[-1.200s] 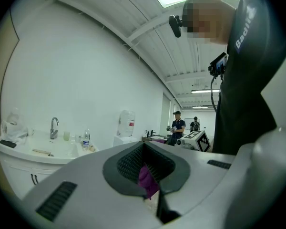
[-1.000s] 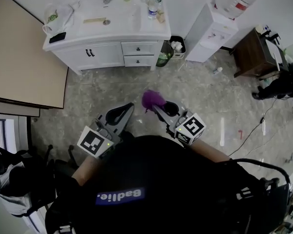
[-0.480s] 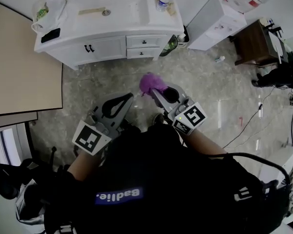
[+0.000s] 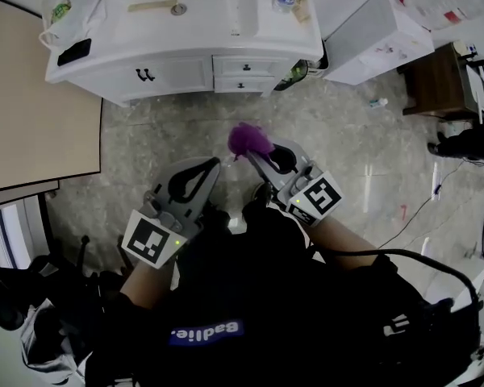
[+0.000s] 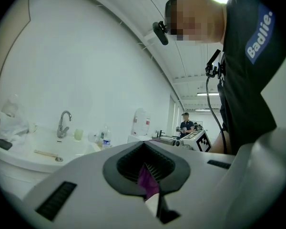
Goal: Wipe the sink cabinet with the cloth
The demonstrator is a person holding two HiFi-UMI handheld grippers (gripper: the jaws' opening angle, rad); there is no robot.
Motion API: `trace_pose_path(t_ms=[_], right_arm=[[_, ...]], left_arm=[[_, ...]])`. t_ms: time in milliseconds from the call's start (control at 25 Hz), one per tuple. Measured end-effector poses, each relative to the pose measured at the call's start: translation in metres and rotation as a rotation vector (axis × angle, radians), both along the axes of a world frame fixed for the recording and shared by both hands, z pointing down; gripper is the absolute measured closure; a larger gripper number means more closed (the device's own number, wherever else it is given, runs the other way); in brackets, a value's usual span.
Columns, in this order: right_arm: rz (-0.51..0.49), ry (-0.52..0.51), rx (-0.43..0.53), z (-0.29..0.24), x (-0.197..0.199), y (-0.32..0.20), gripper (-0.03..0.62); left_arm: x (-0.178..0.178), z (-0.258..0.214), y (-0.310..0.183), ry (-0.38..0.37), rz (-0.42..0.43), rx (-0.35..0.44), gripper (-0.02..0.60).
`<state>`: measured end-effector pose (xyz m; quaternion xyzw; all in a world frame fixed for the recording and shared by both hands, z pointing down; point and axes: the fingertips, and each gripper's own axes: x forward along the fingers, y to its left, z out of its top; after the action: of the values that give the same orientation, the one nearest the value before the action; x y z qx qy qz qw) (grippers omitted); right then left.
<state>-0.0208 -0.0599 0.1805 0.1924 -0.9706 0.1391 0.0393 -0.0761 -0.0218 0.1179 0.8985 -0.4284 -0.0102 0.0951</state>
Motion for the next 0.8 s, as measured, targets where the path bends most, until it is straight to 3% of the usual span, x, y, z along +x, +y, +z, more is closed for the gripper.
trace_pose_path(t_ms=[240,800], right_arm=[[0.015,0.001,-0.024,0.072,0.011,-0.044,0.539],[0.047,-0.05,0.044,0.237,-0.001,-0.115,0.539]], left_arm=[[0.005,0.083,-0.034,0.028,-0.041,-0.049,0.581],[0.007,0.259,-0.106,-0.013,-0.044,-0.035,0.581]])
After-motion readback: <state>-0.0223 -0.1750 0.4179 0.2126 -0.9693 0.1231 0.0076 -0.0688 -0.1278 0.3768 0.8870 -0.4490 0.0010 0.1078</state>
